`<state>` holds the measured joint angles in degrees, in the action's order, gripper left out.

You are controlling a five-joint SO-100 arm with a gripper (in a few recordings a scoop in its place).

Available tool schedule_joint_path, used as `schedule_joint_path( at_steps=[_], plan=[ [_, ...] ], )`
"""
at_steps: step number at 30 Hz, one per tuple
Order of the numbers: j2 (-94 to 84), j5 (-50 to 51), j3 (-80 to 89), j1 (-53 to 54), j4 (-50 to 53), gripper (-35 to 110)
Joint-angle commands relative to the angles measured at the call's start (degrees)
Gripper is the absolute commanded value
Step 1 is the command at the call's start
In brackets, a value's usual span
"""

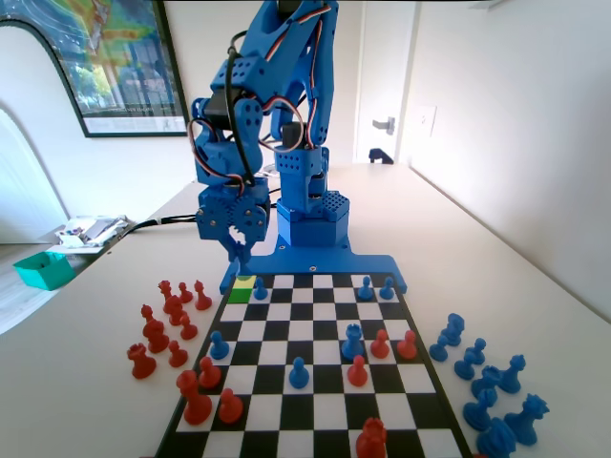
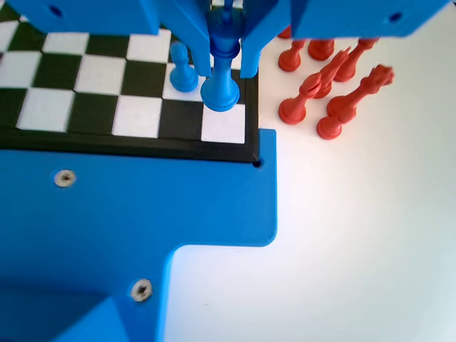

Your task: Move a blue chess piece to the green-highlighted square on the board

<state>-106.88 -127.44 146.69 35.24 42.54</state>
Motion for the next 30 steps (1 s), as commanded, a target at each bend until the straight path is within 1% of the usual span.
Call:
schedule_joint_path(
  at_steps=[1, 5, 11, 25, 30],
  plan=[
    [0.70, 0.53, -4.31, 0.18, 0.88, 1],
    [4.13, 2.20, -7.29, -0.62, 0.35, 1],
    [6.59, 2.99, -7.56, -1.23, -2.20, 1],
    [7.03, 2.99, -4.83, -1.58, -5.89, 1],
    [7.29, 2.64, -2.72, -1.67, -8.96, 1]
  ],
)
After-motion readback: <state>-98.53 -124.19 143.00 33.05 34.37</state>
